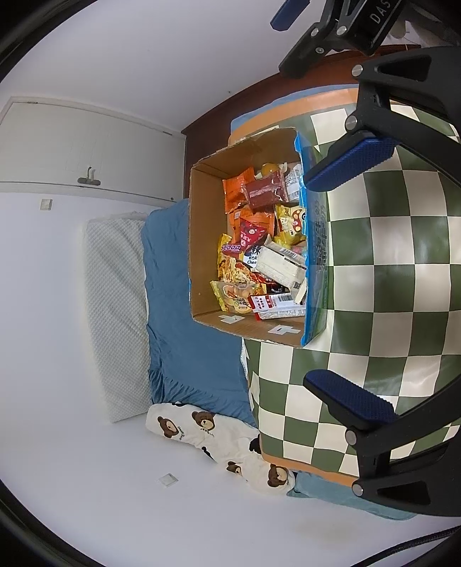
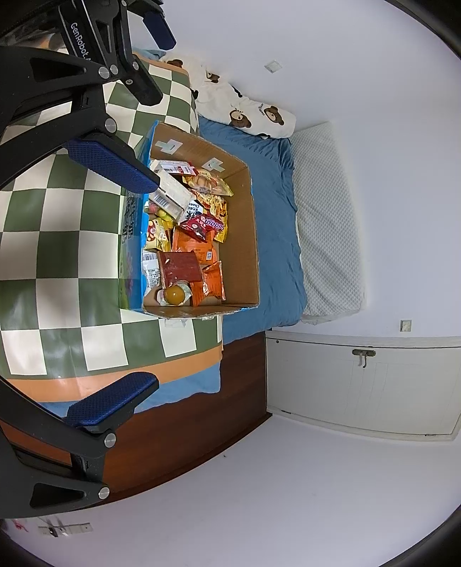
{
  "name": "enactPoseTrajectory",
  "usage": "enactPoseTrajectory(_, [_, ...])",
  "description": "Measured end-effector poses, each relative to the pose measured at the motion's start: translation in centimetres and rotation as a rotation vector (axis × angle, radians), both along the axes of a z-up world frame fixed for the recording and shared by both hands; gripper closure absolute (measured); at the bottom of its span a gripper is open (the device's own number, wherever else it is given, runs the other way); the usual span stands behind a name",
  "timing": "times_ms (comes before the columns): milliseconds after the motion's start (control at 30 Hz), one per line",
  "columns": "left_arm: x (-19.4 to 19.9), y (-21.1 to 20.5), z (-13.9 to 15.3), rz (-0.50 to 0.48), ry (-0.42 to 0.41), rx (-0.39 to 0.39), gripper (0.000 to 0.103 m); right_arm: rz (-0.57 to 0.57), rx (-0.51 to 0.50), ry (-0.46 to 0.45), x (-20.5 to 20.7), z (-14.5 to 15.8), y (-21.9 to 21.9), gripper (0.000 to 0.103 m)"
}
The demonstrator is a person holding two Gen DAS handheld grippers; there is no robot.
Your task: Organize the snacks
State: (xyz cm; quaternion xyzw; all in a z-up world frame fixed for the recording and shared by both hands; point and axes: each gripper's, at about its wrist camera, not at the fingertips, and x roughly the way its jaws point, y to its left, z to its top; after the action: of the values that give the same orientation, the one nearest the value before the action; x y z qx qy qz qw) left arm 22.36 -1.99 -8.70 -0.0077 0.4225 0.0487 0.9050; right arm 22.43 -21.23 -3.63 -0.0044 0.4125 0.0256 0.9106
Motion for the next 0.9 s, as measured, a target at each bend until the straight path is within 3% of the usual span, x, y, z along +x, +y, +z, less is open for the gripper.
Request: enactPoseTrajectory(900, [-0.39,0.24,0.81,0.013,-0.023,0.003,0.0,-0.01,0.009,0.005,-0.46,0.0,0.12,0.0])
